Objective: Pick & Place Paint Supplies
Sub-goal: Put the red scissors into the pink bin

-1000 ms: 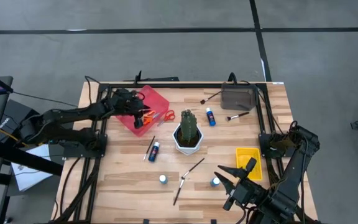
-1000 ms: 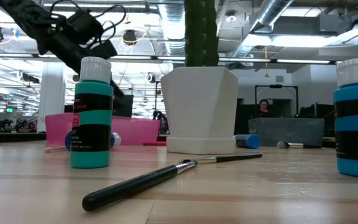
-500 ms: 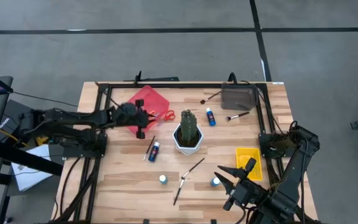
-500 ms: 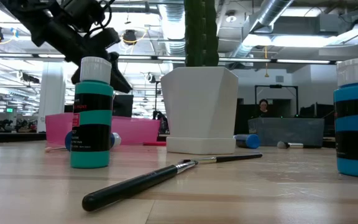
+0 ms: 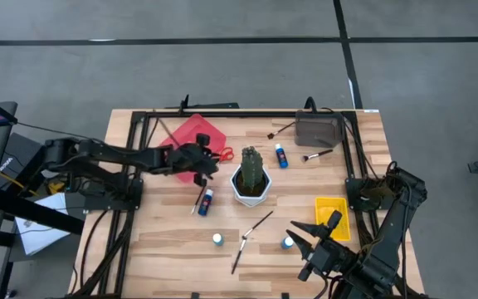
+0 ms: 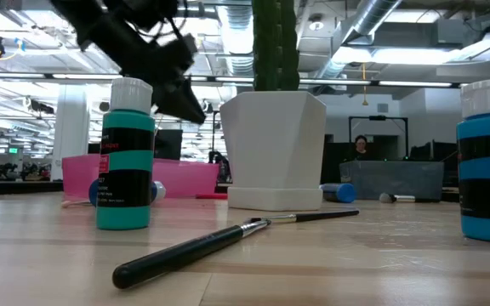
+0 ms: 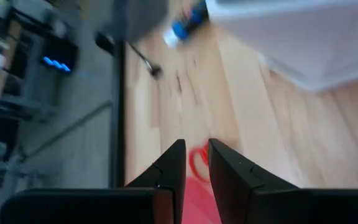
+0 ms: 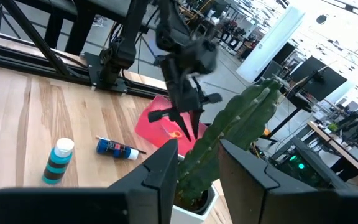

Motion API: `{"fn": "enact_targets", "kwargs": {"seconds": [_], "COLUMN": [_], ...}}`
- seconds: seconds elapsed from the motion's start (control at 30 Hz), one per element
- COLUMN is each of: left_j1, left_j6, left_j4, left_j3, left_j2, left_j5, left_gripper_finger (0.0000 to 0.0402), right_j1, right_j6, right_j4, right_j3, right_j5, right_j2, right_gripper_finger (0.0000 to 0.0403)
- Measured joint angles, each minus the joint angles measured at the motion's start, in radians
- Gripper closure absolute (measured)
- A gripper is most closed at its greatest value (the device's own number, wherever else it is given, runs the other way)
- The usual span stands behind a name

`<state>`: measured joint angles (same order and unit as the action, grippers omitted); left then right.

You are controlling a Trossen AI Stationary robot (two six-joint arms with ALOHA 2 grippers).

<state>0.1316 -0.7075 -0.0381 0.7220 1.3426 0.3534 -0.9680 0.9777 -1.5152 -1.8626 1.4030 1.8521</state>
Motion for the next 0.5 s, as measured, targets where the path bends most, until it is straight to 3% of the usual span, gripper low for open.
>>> {"fn": "enact_targets", "kwargs": {"seconds": [0.17,0.5], "left_j1": [0.042,0.118], "left_j6": [-0.047,-0.078], "left_j4": [-0.084,-0.051], "left_j3": [0.064,0.068], "left_j2": [0.088,0.248], "left_j5": [-0.153,-0.2], "left_gripper_finger": [0.0341,0.0341], "right_j1": [0.0,0.0], "right_j6": [0.001,0.043], "right_j4": [0.0,0.001], "right_j3": [0.0,0.0], "right_j5": [-0.02,-0.052], "right_j2": [0.0,0.0], "right_gripper_finger": [0.0294,0.0294]}}
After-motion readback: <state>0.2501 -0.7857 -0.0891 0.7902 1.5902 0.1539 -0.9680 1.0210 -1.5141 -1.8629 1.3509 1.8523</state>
